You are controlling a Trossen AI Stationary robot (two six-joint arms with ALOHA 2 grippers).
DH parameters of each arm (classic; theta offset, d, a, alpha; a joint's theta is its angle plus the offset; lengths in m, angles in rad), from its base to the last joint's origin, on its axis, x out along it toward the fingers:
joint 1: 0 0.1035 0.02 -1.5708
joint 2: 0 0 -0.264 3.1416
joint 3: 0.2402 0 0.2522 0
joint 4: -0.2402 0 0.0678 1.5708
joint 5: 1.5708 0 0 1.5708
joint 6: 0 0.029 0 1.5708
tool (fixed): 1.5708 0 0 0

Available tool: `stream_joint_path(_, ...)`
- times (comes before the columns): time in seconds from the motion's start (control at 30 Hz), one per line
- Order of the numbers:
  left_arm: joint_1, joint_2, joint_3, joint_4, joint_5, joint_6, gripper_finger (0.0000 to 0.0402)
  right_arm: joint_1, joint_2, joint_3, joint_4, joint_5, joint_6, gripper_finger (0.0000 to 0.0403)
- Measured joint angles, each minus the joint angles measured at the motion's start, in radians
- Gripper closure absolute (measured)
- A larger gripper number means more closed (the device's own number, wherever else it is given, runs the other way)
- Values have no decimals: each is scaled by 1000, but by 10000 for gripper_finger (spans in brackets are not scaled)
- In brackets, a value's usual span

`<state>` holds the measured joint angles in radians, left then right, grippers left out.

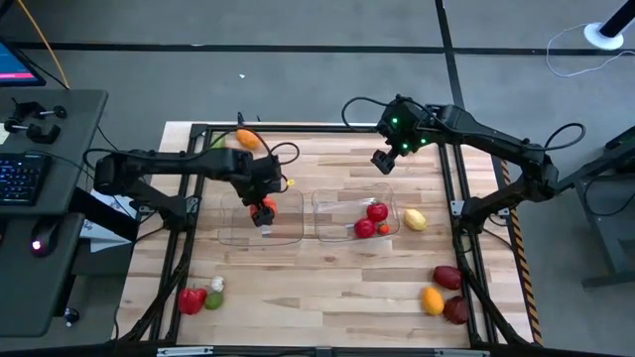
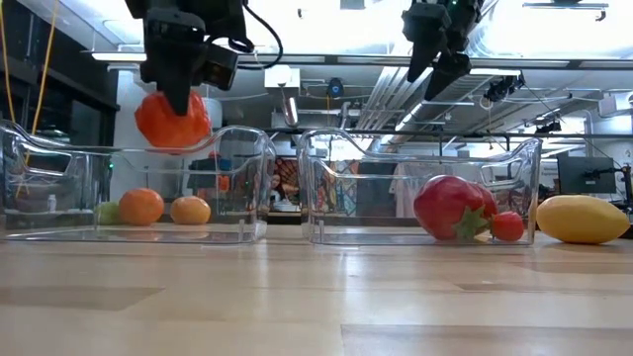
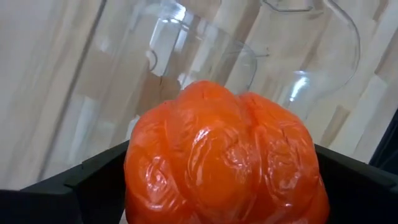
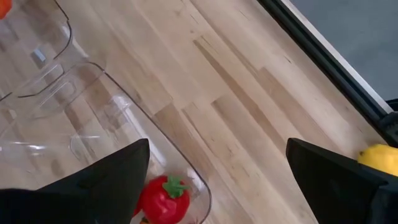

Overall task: Sort produce into baskets
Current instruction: Put the orange bell pepper into the left transparent bin

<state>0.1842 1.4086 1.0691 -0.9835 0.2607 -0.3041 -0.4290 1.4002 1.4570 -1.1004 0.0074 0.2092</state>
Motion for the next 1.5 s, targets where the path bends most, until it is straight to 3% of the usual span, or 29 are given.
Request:
stream_joint_path(0.13,7,-17,0,75,-2,11,2,0,0,0,6,0,0,33)
stream_joint_path(0.4,6,-52,0,507,-2,102,2,0,0,0,18,0,0,33)
stream_joint_path(0.57,10,-52,0,655,-3,97,2,0,0,1,18,0,0,33)
stream_joint_path(1.1,10,-55,0,592,-2,121,2,0,0,2,18,0,0,33)
stream_joint_path(1.33,-9,-129,1,496,16,26,2,0,0,2,20,0,0,33)
stream_joint_path(1.5,-88,-217,-22,414,49,135,2,0,0,2,21,0,0,33)
